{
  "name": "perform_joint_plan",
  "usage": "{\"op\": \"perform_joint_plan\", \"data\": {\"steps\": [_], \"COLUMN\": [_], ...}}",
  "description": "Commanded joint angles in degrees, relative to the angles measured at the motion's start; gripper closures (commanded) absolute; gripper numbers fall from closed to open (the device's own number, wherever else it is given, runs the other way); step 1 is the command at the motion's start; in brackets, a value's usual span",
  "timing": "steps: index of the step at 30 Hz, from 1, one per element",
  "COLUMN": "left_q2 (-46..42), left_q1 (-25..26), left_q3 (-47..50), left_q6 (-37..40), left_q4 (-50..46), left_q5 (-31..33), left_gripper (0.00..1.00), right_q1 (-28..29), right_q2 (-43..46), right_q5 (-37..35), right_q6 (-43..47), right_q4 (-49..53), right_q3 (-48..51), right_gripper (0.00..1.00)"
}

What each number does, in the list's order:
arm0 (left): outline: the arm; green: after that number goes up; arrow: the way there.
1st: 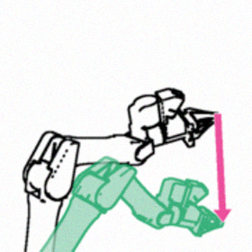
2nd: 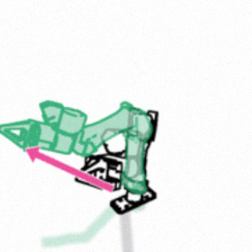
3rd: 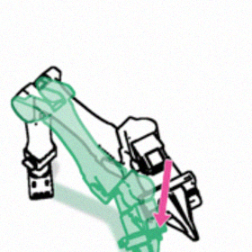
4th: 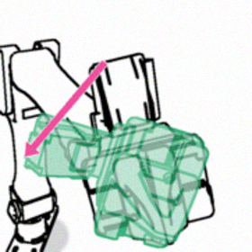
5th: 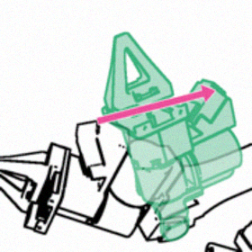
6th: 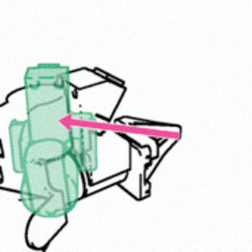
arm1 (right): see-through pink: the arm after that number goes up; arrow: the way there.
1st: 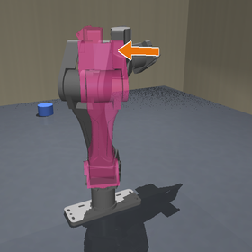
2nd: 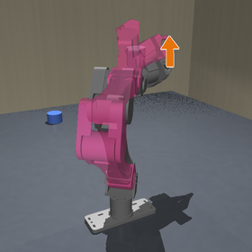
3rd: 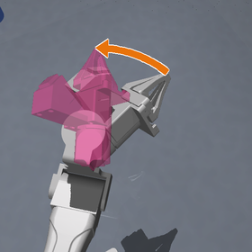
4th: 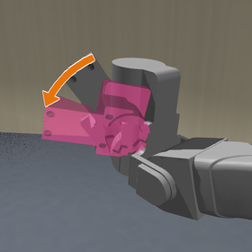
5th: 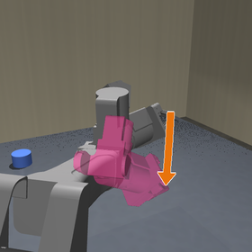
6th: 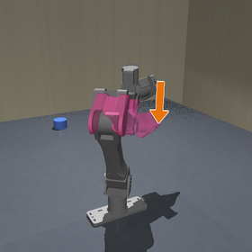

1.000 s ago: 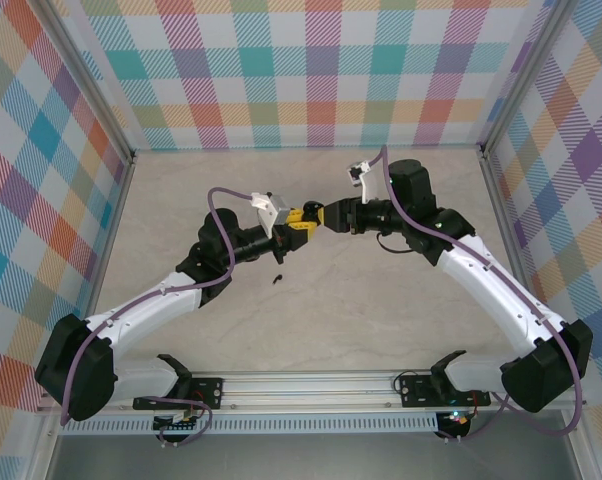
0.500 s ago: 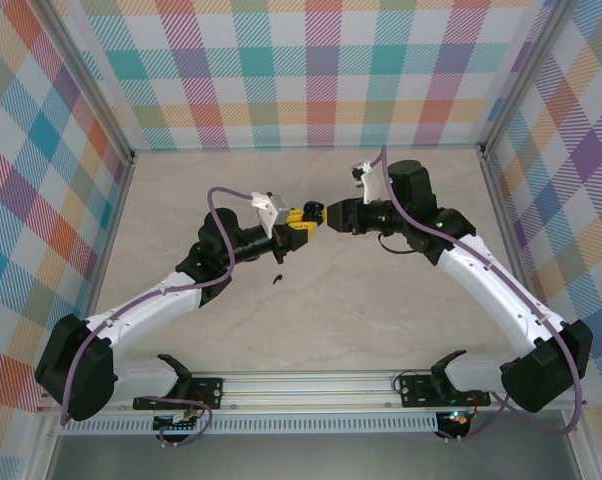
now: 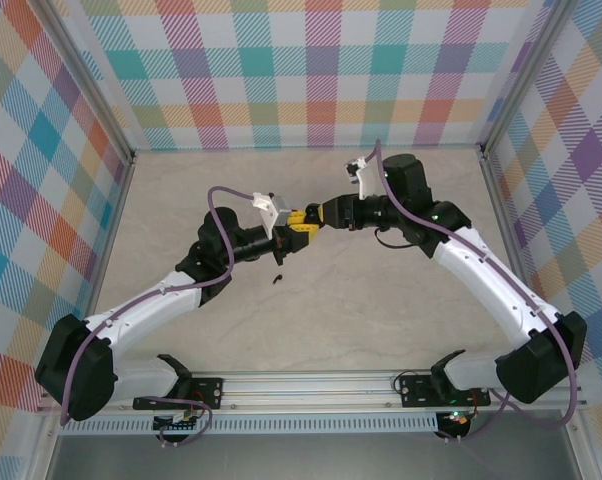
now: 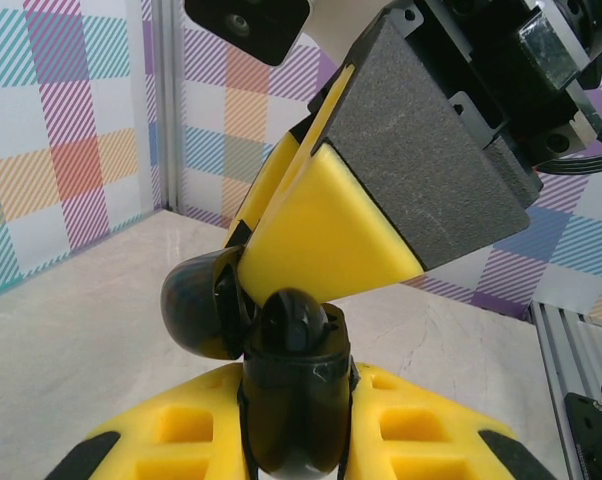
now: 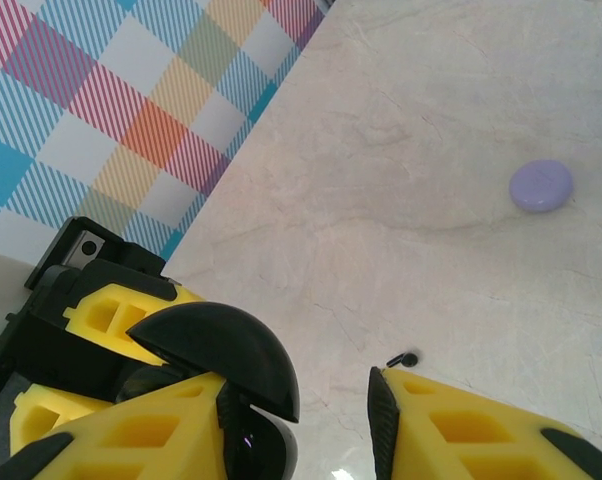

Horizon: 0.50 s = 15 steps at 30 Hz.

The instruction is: Insert the wireless bluetooth earbuds into the charging case

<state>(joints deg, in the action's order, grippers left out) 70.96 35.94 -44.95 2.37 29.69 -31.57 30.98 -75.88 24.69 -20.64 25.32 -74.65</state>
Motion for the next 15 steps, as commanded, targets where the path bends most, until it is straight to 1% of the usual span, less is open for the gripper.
{"op": "perform_joint_plan", "data": {"steps": [1,3,6,9,13,15], "left_q2": [-0.1,-0.1,0.0,0.0,0.0,-0.2], "left_q1": [0.7,0.7,0.7,0.7,0.7,0.7], "left_q3": [-2.5,-2.6,-2.7,-2.9,-3.5,-3.4], "left_q6": [-0.5,-0.6,-0.9,-1.2,-0.5,-0.3], "left_q4": [0.2,-0.3,-0.8,-1.7,-4.3,-5.0], "left_q5": [-1.3,-0.5,0.7,2.7,4.1,4.6], "left_gripper": [1.0,1.0,1.0,1.0,1.0,1.0], "right_q1": [0.6,1.0,1.2,1.3,1.2,1.2], "right_q2": [-0.8,-0.9,-0.8,0.8,3.7,4.2], "right_q5": [0.7,0.1,-2.3,-5.3,-12.4,-17.5], "right_q6": [1.6,1.9,2.2,1.6,0.8,-0.3], "right_q4": [1.6,2.3,3.9,3.1,1.8,3.1], "right_q3": [-2.3,-2.8,-3.3,-2.4,-0.1,0.6], "right_gripper": [0.58,0.57,0.56,0.55,0.53,0.53]}}
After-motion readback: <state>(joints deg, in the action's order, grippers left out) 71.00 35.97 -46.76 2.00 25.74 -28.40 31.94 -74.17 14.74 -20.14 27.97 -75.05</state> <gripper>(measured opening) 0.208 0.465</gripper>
